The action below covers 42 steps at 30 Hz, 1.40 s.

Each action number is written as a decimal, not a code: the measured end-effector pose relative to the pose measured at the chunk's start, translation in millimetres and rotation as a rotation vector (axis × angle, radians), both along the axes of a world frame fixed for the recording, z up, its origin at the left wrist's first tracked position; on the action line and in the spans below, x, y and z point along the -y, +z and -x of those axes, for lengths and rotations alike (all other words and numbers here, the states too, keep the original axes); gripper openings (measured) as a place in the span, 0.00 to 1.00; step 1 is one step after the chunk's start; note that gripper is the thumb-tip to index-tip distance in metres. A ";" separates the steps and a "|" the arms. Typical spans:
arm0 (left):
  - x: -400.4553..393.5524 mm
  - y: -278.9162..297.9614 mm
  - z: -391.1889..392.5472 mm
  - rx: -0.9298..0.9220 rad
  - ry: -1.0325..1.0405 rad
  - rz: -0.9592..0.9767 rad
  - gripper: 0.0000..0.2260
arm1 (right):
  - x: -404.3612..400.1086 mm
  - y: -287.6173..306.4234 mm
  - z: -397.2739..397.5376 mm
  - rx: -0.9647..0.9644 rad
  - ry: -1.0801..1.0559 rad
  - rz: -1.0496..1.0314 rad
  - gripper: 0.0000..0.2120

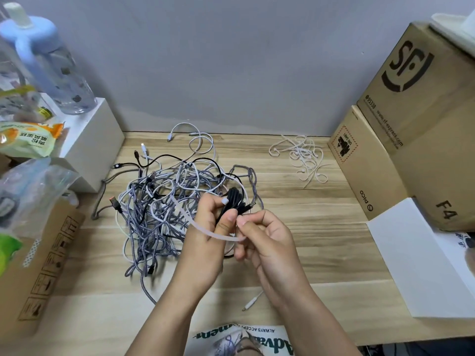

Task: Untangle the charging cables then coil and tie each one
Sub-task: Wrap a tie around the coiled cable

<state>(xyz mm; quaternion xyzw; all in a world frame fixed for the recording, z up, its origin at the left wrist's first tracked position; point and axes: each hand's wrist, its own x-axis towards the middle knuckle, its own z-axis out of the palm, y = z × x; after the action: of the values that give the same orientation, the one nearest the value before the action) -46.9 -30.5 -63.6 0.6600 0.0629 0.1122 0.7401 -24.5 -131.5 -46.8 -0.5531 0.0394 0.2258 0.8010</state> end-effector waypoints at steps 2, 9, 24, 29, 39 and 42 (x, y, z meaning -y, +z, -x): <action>3.4 0.2 0.1 -0.009 0.061 -0.053 0.05 | -1.3 -3.4 0.9 0.107 -0.018 0.114 0.07; -0.2 -7.8 -3.0 -0.014 0.142 -0.255 0.04 | 2.0 -16.1 5.7 0.675 -0.099 0.543 0.03; 0.5 -10.2 -5.0 0.033 0.175 -0.010 0.03 | -2.4 -4.3 9.9 0.947 -0.101 0.375 0.19; 4.5 -3.9 -7.2 -0.014 0.208 0.124 0.02 | -1.6 3.6 17.0 1.045 -0.085 0.324 0.18; 2.7 -3.1 -6.2 -0.052 0.245 0.131 0.05 | -0.3 4.9 11.6 0.512 0.046 0.293 0.11; 5.1 -1.5 -4.5 -0.006 0.213 0.086 0.05 | -0.2 3.5 6.4 0.409 0.059 0.229 0.09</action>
<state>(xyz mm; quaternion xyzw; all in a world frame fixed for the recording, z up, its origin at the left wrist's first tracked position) -42.4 -35.6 -65.1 0.6177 0.1395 0.1855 0.7514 -30.9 -131.3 -43.4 -0.6756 -0.1148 0.1265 0.7172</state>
